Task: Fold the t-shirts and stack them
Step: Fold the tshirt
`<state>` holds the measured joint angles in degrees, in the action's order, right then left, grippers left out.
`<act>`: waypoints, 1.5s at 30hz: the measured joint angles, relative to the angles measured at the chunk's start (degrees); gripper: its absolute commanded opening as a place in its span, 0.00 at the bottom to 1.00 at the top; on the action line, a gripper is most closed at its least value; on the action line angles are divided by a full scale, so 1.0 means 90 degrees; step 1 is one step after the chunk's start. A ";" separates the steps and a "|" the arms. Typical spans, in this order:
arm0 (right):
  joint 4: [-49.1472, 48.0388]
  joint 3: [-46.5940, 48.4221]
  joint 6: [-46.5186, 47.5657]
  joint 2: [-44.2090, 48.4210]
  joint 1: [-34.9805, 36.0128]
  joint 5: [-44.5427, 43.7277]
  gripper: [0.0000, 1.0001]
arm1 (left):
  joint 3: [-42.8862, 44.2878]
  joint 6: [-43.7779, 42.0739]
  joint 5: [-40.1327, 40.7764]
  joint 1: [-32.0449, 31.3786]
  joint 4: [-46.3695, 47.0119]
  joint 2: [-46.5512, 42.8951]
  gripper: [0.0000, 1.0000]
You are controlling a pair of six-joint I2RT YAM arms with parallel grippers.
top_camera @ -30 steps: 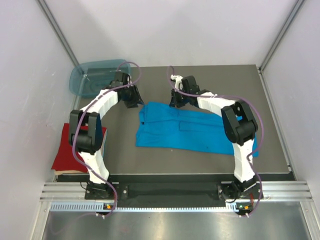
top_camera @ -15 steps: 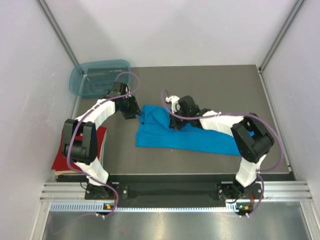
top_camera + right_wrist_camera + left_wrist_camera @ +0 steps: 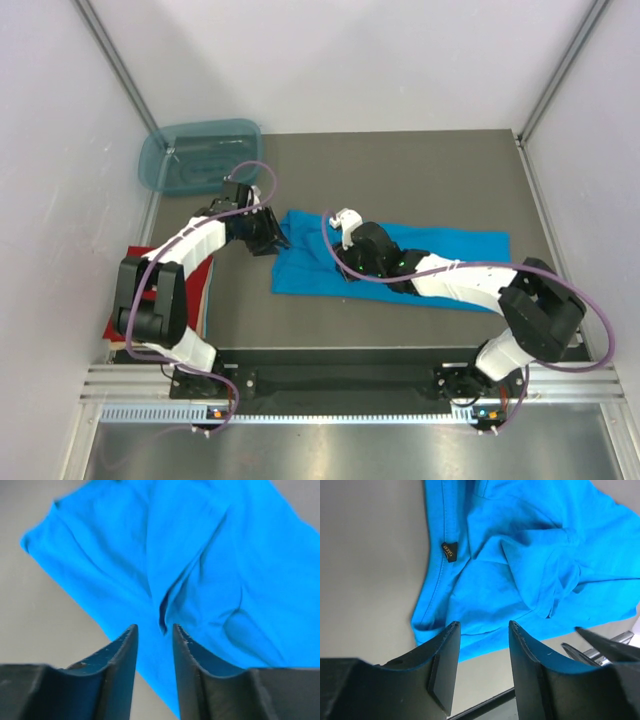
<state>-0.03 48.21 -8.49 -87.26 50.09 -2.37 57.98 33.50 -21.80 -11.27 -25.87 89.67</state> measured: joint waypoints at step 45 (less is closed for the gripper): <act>0.0736 0.3390 0.1212 -0.3179 -0.1103 0.2246 0.31 | 0.0151 0.0027 0.0403 0.0493 0.0049 0.0508 0.47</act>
<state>6.59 78.72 2.42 -115.87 40.16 17.85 59.33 33.74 -18.17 -6.83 -25.43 94.24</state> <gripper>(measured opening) 0.283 0.476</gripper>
